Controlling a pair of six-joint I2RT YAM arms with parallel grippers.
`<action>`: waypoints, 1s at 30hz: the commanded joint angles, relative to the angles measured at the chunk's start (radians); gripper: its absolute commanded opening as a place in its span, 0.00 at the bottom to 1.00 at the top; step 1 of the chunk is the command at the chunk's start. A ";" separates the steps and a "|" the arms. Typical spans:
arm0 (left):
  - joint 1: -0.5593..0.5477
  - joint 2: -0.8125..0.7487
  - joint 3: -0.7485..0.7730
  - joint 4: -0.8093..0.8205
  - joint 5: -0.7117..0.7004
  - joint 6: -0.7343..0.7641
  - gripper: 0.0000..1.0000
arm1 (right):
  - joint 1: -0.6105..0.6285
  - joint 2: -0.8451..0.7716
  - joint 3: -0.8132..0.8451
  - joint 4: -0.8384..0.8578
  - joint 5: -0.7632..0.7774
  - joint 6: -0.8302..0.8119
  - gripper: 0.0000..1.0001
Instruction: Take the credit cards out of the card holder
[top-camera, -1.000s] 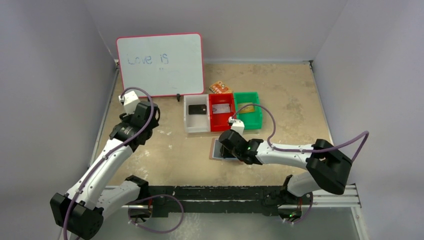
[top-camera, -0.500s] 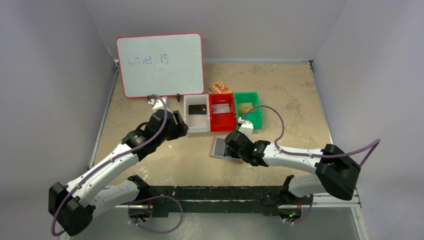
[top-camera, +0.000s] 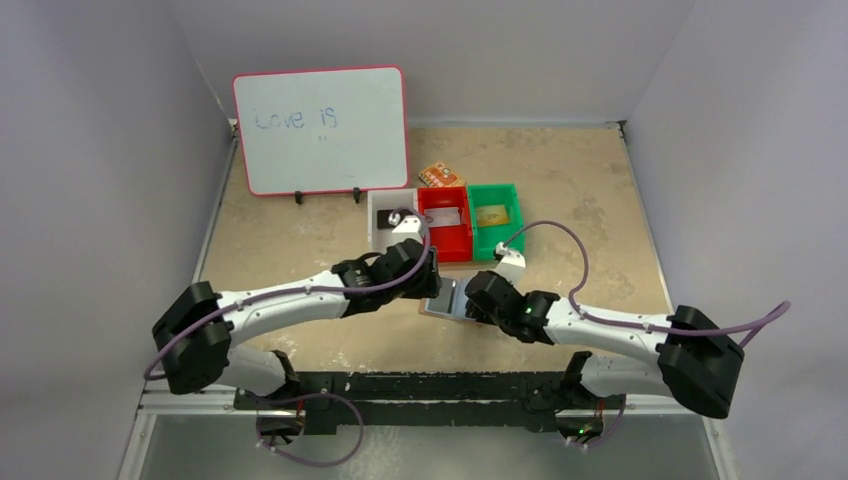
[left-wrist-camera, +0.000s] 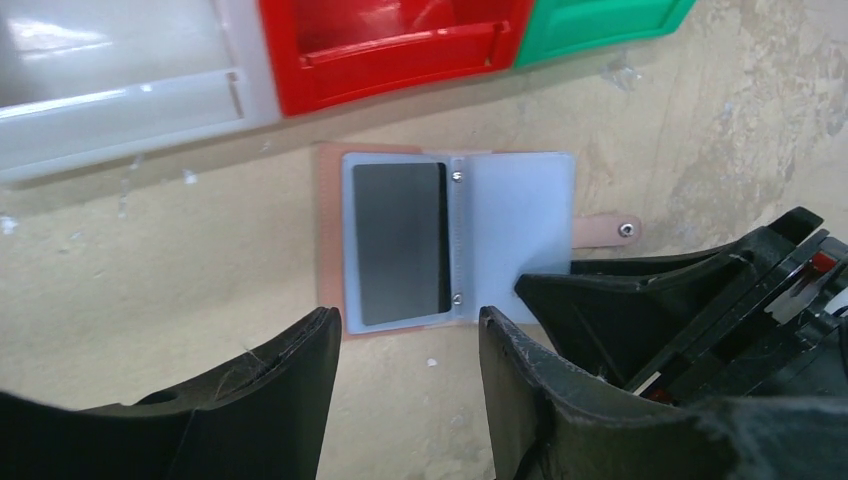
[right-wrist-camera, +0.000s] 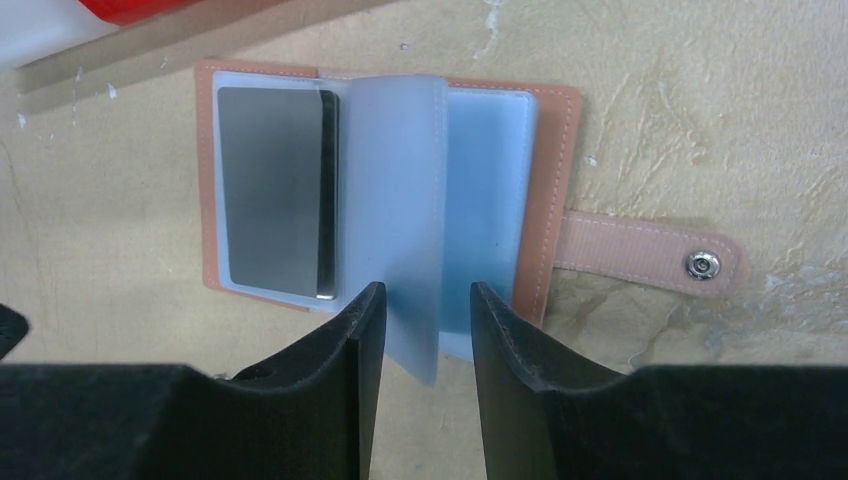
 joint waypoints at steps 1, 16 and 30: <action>-0.035 0.084 0.064 0.140 0.032 -0.026 0.52 | -0.009 -0.041 -0.057 0.049 0.016 0.052 0.39; -0.101 0.392 0.192 0.224 0.153 -0.068 0.43 | -0.016 -0.226 -0.157 0.024 0.062 0.171 0.33; -0.142 0.497 0.173 0.259 0.168 -0.122 0.24 | -0.020 -0.400 -0.176 0.016 0.078 0.124 0.28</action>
